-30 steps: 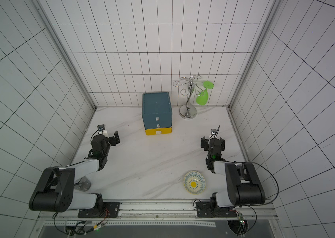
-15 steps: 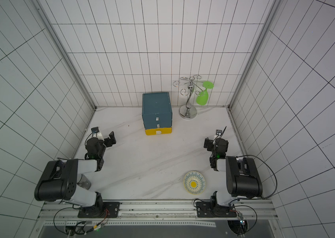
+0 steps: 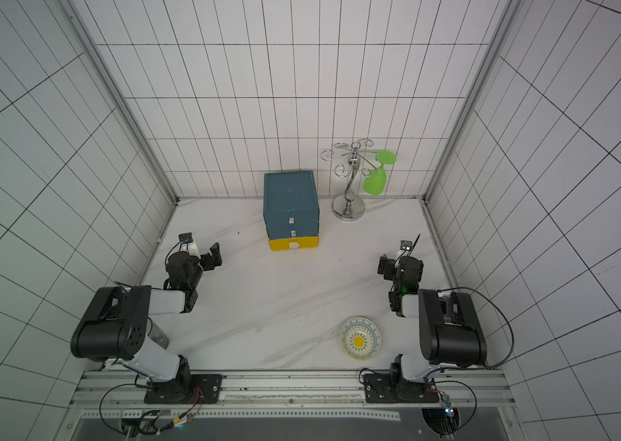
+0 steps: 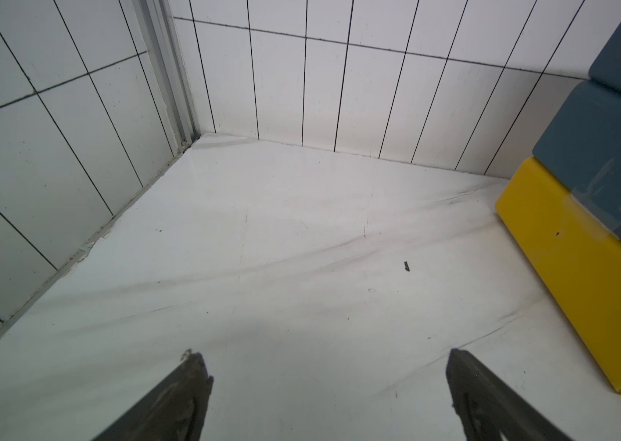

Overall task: Place the plugs into the drawer by color
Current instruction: Reset both arms

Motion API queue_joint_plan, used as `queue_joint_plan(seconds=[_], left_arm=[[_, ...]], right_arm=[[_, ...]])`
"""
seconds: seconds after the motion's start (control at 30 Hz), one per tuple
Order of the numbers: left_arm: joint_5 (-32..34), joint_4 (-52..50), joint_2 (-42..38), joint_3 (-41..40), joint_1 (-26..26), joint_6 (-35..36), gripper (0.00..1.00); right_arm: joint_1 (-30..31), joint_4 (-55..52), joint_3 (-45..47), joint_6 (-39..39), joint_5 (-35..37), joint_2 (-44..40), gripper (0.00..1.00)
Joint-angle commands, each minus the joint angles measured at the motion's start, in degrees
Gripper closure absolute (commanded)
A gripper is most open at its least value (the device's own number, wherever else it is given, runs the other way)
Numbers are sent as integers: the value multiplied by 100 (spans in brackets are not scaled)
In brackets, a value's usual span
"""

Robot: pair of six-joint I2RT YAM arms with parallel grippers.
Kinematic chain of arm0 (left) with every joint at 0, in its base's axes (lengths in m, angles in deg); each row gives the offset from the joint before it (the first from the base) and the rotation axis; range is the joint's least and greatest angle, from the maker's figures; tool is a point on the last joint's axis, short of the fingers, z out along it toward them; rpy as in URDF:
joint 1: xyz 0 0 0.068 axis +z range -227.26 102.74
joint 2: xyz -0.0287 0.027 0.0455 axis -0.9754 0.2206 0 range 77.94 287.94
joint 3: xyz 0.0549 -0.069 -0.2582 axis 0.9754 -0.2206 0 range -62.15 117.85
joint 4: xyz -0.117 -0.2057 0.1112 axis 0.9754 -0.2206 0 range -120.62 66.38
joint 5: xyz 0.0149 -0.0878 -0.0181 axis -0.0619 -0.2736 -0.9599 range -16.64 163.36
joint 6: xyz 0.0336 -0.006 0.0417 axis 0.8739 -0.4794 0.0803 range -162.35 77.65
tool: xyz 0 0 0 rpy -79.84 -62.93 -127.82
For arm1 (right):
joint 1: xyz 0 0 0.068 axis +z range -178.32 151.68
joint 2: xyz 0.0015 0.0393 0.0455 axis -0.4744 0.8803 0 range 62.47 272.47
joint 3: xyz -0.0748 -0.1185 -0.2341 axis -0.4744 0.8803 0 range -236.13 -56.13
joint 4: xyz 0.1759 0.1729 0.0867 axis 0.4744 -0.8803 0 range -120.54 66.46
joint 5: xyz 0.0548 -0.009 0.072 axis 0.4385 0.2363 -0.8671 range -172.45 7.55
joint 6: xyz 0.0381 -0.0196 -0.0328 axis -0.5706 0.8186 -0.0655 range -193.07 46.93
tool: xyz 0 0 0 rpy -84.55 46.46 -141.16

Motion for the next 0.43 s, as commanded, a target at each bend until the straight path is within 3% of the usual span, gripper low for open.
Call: queue_joint_plan(seconds=[0.0, 0.4], left_arm=[[82, -99, -73, 72, 13, -1, 1], [75, -167, -129, 72, 7, 8, 2]], right_arm=[[-55, 11, -206, -56, -41, -2, 1], [-160, -91, -257, -91, -287, -4, 1]])
